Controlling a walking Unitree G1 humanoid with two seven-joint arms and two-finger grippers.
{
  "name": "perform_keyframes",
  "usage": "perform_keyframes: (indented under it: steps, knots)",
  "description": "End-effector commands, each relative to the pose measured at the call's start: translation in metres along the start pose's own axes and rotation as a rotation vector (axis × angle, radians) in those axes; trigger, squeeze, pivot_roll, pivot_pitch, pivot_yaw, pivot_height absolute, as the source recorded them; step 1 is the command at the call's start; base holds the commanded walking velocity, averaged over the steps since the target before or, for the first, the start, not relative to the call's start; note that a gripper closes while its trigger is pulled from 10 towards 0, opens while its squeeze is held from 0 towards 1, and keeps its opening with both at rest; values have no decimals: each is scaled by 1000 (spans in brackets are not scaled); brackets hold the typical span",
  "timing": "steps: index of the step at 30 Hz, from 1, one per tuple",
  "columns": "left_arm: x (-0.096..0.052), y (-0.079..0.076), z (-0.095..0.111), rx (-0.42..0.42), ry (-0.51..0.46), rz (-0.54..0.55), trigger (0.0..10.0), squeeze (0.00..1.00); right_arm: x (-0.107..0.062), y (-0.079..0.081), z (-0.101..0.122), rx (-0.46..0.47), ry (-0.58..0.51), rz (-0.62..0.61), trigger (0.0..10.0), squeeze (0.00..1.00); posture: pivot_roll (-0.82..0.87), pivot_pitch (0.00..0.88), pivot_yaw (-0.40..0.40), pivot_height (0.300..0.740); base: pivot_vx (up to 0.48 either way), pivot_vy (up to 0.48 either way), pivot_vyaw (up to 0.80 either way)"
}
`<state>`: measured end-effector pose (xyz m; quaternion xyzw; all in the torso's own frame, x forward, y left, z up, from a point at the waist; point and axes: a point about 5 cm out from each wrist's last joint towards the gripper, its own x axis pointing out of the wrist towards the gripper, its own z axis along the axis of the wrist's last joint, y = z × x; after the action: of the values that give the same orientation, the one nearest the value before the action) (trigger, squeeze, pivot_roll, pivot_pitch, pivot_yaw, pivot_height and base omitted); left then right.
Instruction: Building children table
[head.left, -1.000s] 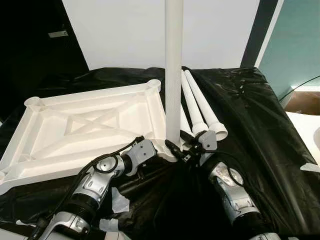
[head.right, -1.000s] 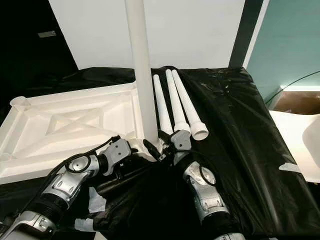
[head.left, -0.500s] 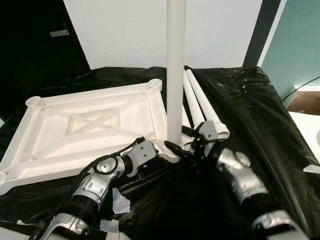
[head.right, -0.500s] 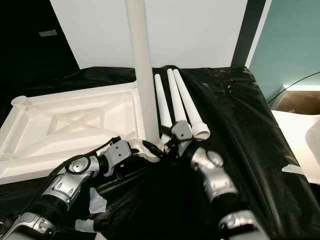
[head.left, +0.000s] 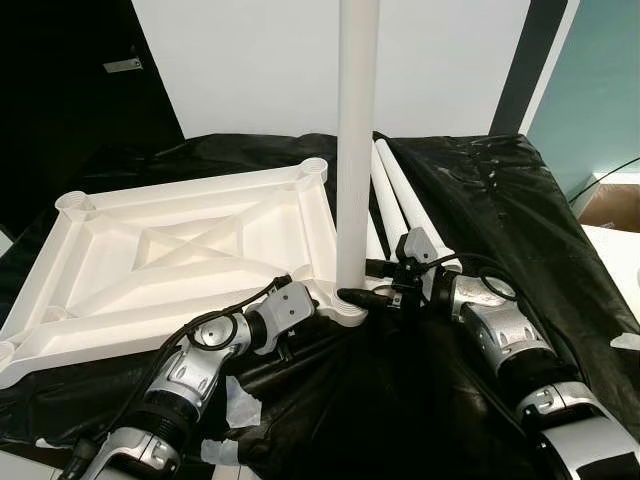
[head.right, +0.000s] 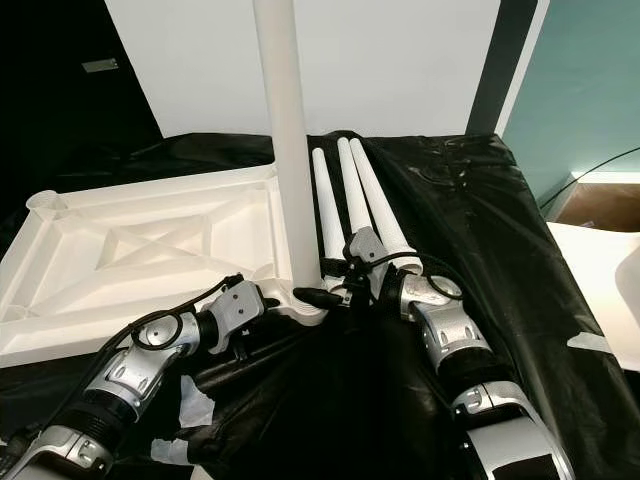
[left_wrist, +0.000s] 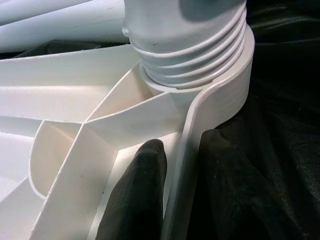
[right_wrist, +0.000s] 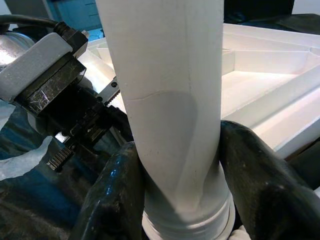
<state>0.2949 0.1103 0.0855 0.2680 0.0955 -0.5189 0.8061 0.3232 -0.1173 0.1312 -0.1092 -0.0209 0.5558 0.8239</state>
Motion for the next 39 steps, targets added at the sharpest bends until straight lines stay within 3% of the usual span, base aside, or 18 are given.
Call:
perform_keyframes:
  steps: [1, 3, 5, 6, 8, 10, 17, 20, 22, 25, 26, 28, 29, 31, 34, 38, 39]
  knots:
    - [4, -25, -25, -68, 95, -100, 10000, 0, 1, 5, -6, 17, 17, -12, 0, 0, 69, 0, 32, 740, 0, 0, 0]
    - [4, -25, -25, -67, 94, -101, 10000, 0, 4, 8, -7, 9, 5, -81, 0, 0, 66, 0, 32, 740, 0, 0, 0]
    - [4, -25, -24, -66, 94, -102, 10000, 0, 8, 15, -11, -6, -12, -233, 0, 0, 67, 0, 31, 740, 0, 0, 0]
    - [4, -25, -24, -66, 94, -102, 10000, 0, 8, 15, -11, -6, -12, -233, 0, 0, 67, 0, 31, 740, 0, 0, 0]
    - [5, -25, -24, -63, 92, -103, 10000, 0, 5, 28, -18, -2, -31, -441, 0, 0, 67, 0, 32, 740, 0, 0, 0]
    - [4, -24, -24, -62, 93, -104, 10000, 0, 1, 35, -24, 17, -26, -554, 0, 0, 66, 0, 33, 740, 0, 0, 0]
    - [4, -26, -25, -63, 96, -109, 10000, 0, 0, 31, -23, 45, -53, -680, 0, 0, 63, 0, 38, 740, 0, 0, 0]
    - [4, -26, -25, -63, 96, -111, 10000, 0, 2, 33, -22, 43, -56, -675, 0, 0, 59, 0, 40, 740, 0, 0, 0]
    - [4, -26, -24, -63, 94, -113, 10000, 0, 6, 37, -21, 29, -49, -594, 10000, 0, 58, 0, 40, 740, 0, 0, 0]
    - [5, -26, -24, -62, 93, -113, 10000, 0, 7, 39, -20, 23, -51, -569, 10000, 0, 58, 0, 40, 740, 0, 0, 0]
    - [5, -26, -24, -62, 93, -113, 10000, 0, 8, 40, -18, 26, -61, -525, 10000, 1000, 56, 0, 38, 740, 0, 0, 0]
    - [5, -26, -24, -63, 93, -112, 10000, 0, 9, 38, -15, 15, -64, -476, 10000, 1000, 55, 0, 36, 740, 0, 0, 0]
    - [6, -26, -24, -63, 92, -111, 10000, 0, 11, 36, -12, 5, -63, -427, 10000, 0, 56, 0, 34, 740, 0, 0, 0]
    - [6, -26, -24, -63, 92, -111, 10000, 0, 11, 36, -12, 5, -63, -427, 10000, 0, 56, 0, 34, 740, 0, 0, 0]
    - [7, -26, -23, -65, 91, -111, 10000, 0, 12, 24, -5, -20, -59, -303, 10000, 0, 55, 0, 33, 740, 0, 0, 0]
    - [8, -26, -23, -65, 91, -111, 10000, 0, 12, 18, -2, -30, -56, -261, 10000, 0, 56, 0, 31, 740, 0, 0, 0]
    - [8, -26, -23, -65, 90, -110, 10000, 0, 11, 13, -1, -39, -36, -192, 10000, 0, 59, 0, 29, 740, 0, 0, 0]
